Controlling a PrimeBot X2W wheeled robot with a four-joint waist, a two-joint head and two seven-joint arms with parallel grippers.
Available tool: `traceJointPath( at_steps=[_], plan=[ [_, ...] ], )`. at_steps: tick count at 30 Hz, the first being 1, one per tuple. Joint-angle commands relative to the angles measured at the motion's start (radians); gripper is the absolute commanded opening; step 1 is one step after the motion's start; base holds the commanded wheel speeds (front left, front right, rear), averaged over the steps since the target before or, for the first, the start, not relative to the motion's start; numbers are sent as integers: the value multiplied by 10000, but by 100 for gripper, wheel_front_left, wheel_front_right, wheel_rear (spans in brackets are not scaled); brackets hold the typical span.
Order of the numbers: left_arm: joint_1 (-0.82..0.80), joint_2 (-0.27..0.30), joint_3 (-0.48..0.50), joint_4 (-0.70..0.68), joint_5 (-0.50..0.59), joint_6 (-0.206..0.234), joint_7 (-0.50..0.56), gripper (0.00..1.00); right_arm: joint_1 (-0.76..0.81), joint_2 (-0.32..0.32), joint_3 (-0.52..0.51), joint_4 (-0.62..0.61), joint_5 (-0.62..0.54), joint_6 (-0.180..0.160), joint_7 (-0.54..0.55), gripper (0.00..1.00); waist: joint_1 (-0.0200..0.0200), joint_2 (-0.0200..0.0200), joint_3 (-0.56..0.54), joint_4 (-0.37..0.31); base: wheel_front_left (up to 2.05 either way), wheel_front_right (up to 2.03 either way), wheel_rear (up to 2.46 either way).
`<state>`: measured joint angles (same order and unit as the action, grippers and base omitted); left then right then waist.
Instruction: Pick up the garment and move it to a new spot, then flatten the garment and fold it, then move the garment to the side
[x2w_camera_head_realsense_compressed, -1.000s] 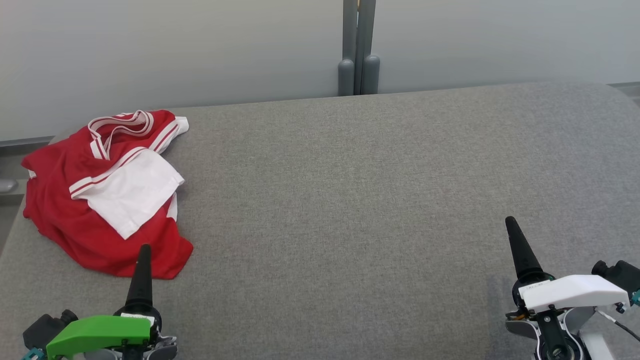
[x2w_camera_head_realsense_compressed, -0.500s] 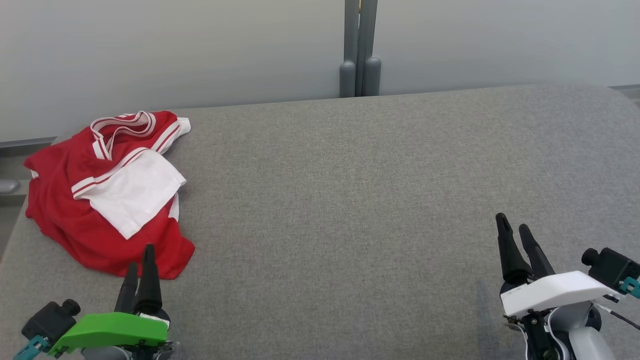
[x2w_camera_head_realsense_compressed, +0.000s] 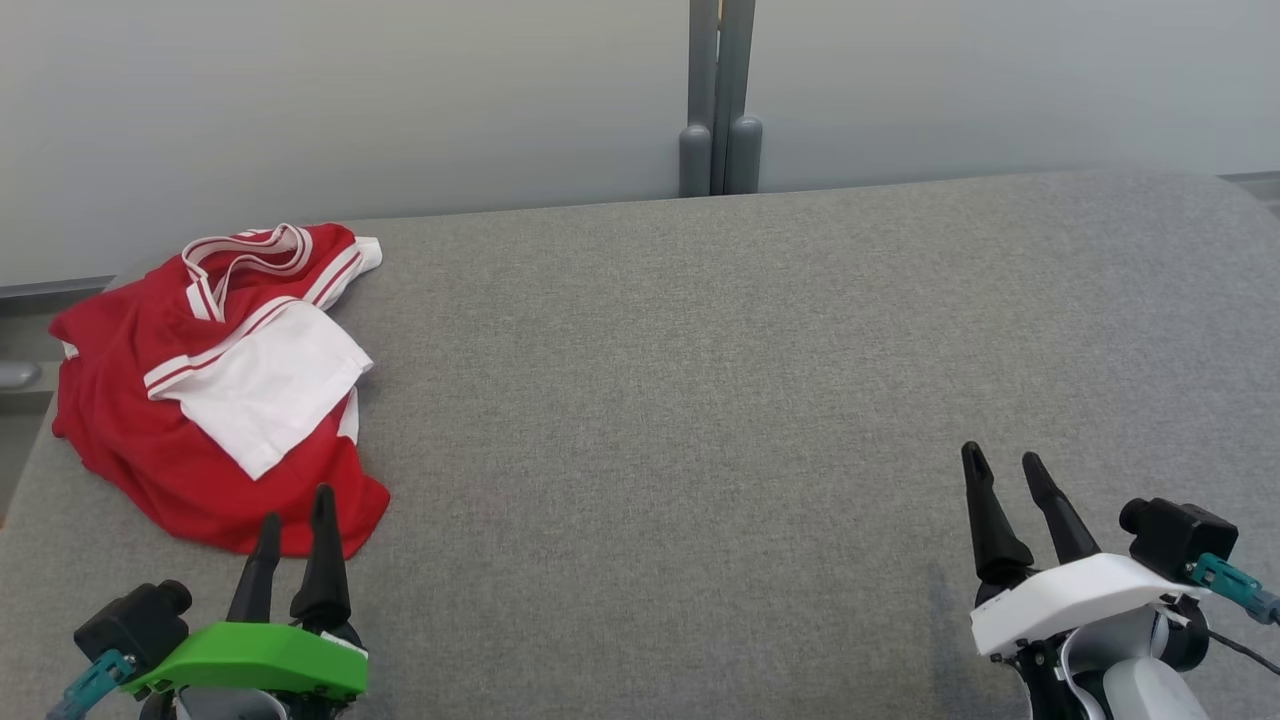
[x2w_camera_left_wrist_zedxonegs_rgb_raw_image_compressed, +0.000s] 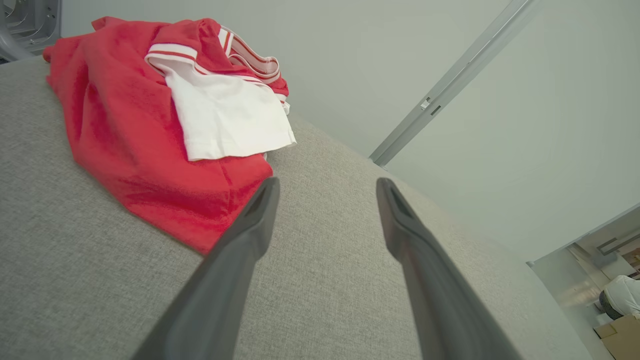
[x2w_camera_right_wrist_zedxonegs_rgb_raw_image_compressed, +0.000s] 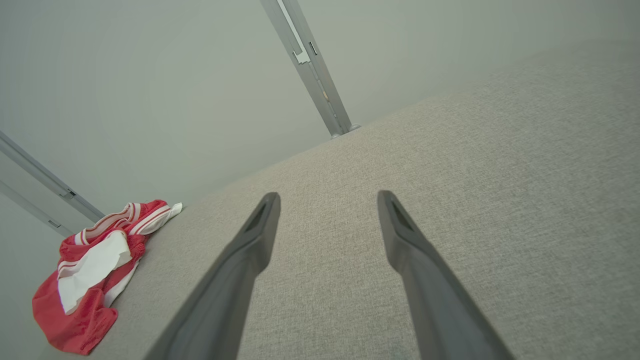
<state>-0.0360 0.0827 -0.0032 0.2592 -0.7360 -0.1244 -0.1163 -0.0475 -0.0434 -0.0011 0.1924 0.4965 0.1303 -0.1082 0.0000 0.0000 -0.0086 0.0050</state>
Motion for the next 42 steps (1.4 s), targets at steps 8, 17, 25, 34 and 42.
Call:
traceJointPath(
  at_steps=[8, 17, 25, 34, 42],
  plan=[
    [-146, 280, -226, 77, 1180, -65, -304, 100, -120, -63, 2, 124, -1310, 4, -310, 100, 0, 0, -33, -6, 0, 0, 0],
    [-127, 439, -421, 244, 1930, -65, -507, 100, -97, -69, -24, 371, -2220, 4, -529, 100, 0, 0, -71, -11, 0, 0, 0],
    [-56, 522, -468, 484, 2570, -68, -693, 100, -34, -74, 37, 613, -3027, 5, -734, 100, 0, 0, -90, -25, 0, 0, 0],
    [-47, 647, -494, 869, 3347, -68, -897, 100, 21, -80, 52, 744, -3795, 4, -939, 100, 0, 0, -108, -41, 0, 0, 0],
    [-80, 646, -462, 1019, 3860, -69, -1055, 100, 11, -84, 102, 832, -4349, 5, -1105, 100, 0, 0, -98, -57, 0, 0, 0]
  ],
)
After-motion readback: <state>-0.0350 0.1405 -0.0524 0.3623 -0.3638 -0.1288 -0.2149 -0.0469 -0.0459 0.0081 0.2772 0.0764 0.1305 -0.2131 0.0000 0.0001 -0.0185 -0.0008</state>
